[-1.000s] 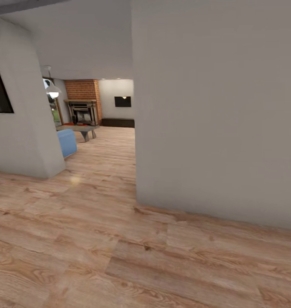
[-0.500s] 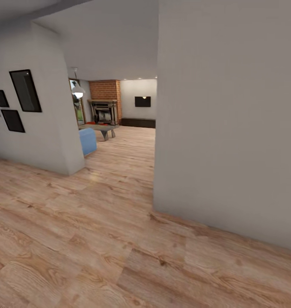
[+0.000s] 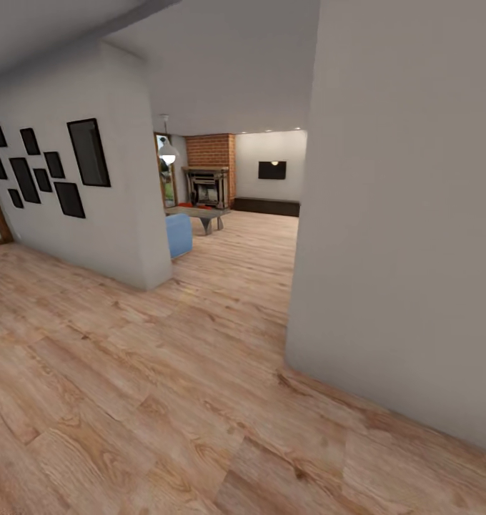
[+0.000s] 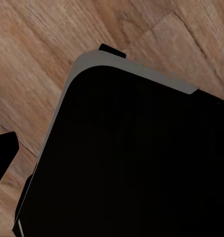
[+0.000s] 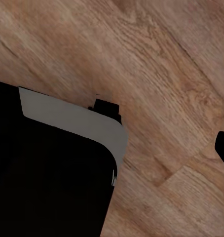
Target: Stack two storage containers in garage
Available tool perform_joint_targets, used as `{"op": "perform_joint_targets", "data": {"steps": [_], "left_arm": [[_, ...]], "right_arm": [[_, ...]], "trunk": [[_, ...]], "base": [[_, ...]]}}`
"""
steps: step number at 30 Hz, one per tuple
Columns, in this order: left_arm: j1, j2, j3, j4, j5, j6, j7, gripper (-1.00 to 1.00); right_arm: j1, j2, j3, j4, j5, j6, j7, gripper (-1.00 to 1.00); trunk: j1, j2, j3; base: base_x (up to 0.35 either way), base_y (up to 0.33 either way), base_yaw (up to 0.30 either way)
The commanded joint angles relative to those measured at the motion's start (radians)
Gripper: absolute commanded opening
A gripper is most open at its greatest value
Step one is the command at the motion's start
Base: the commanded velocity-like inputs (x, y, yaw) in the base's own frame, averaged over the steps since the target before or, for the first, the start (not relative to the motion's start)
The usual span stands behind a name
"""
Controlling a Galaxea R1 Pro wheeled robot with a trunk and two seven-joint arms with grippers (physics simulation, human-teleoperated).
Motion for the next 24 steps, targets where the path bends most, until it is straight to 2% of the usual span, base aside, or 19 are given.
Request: {"op": "perform_joint_targets", "data": {"steps": [1,20,24], "left_arm": [[0.0,0.0,0.001,-0.001,0.003,-0.002,0.001,1.0],[0.0,0.0,0.001,-0.001,0.004,-0.002,0.001,1.0],[0.0,0.0,0.001,-0.001,0.004,-0.002,0.001,1.0]], "right_arm": [[-0.001,0.0,0.007,0.003,-0.011,-0.006,0.006,1.0],[-0.001,0.0,0.007,0.003,-0.011,-0.006,0.006,1.0],[-0.001,0.0,0.007,0.003,-0.011,-0.006,0.006,1.0]], "trunk": [[0.001,0.0,-0.001],[0.001,0.0,-0.001],[0.001,0.0,-0.001]], "base": [[0.32,0.0,0.28],[0.32,0.0,0.279],[0.32,0.0,0.146]]}}
